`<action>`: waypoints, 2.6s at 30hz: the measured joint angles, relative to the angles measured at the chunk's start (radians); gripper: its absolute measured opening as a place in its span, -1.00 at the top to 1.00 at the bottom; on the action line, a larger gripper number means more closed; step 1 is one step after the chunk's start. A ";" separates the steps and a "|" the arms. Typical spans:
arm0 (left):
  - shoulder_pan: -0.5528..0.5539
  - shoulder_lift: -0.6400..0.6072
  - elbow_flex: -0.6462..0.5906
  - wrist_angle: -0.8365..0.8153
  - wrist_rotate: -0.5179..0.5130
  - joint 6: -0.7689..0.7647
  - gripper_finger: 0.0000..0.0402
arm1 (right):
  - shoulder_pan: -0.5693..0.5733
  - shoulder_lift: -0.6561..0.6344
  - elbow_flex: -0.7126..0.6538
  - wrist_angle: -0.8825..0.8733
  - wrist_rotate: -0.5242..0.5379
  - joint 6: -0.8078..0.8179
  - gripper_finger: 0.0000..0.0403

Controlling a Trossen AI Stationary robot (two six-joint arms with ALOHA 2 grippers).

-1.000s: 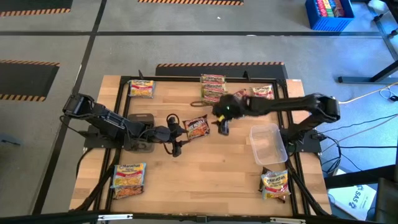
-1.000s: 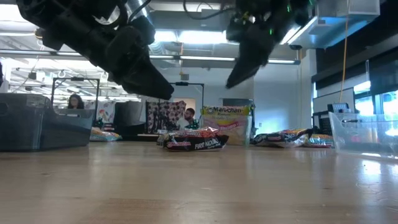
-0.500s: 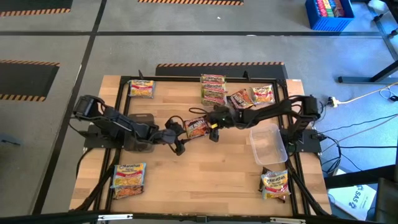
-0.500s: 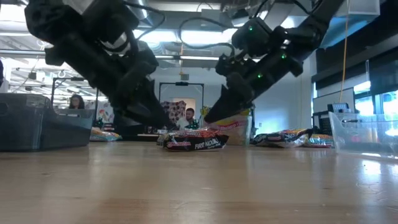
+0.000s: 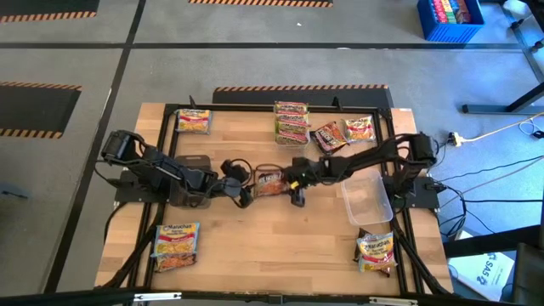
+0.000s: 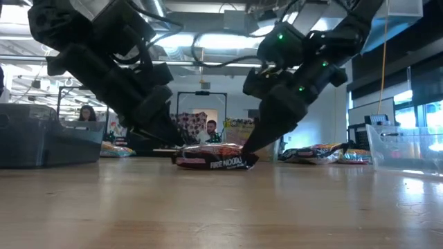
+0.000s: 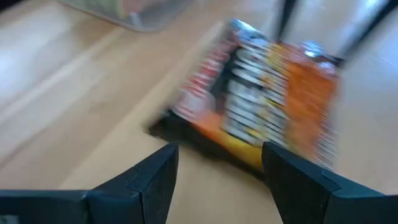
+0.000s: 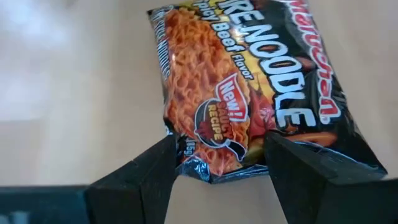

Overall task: Sort Maruchan noodles
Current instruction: Put the middle black noodle pack into the bottom transparent bin

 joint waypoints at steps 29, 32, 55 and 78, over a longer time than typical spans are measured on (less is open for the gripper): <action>-0.193 0.043 0.018 0.032 0.188 -0.143 -0.13 | 0.039 0.017 0.074 -0.087 0.235 -0.005 -0.12; -0.188 0.045 0.018 0.005 0.118 -0.155 -0.13 | 0.052 0.023 0.074 -0.092 0.181 0.013 -0.12; -0.107 -0.127 0.017 -0.011 0.131 0.024 -0.13 | -0.041 -0.248 -0.013 -0.236 -0.208 0.299 -0.12; -0.087 -0.040 0.017 0.110 0.173 0.184 -0.13 | -0.087 -0.006 -0.177 0.283 -0.332 0.824 -0.65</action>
